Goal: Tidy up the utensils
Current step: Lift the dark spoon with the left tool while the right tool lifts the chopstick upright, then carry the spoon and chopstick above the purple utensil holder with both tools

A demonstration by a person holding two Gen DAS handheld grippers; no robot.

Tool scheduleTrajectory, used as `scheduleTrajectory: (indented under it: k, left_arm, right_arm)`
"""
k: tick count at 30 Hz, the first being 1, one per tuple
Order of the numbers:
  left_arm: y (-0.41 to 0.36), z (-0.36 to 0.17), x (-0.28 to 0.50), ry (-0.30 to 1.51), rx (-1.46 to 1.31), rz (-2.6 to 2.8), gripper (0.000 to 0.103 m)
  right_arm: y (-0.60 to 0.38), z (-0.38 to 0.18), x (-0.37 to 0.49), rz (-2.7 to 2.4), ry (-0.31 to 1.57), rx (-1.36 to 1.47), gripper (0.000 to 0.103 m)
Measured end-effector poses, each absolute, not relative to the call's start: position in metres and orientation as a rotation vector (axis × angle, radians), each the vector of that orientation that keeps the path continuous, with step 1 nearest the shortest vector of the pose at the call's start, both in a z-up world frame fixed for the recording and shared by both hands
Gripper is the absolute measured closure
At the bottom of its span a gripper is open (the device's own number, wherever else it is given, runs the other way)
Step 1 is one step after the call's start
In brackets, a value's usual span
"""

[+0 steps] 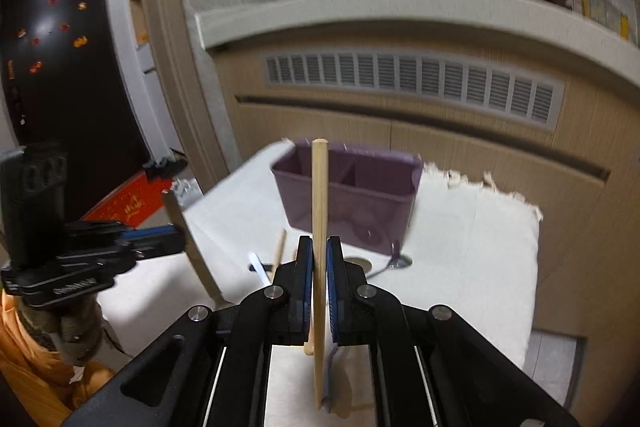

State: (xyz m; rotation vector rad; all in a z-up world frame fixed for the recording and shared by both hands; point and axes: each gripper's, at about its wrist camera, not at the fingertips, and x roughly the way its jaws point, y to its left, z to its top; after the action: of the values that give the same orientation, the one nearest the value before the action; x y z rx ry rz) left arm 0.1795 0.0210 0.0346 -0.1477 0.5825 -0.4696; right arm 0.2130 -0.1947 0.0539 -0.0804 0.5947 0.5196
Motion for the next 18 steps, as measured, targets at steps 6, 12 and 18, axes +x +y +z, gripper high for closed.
scheduleTrajectory:
  k: [6,12,18]
  left_arm:
    - [0.018,0.061,0.164,0.527,-0.114,-0.468,0.1]
    - [0.012,0.094,0.154,0.442,-0.072,-0.458,0.1]
    - [0.009,0.145,0.172,0.311,-0.006,-0.41,0.1]
  right_arm:
    - [-0.199,0.084,0.192,0.523,0.528,-0.08,0.096]
    - [-0.199,0.113,0.178,0.506,0.452,-0.087,0.096]
    - [-0.196,0.166,0.188,0.464,0.345,-0.106,0.096]
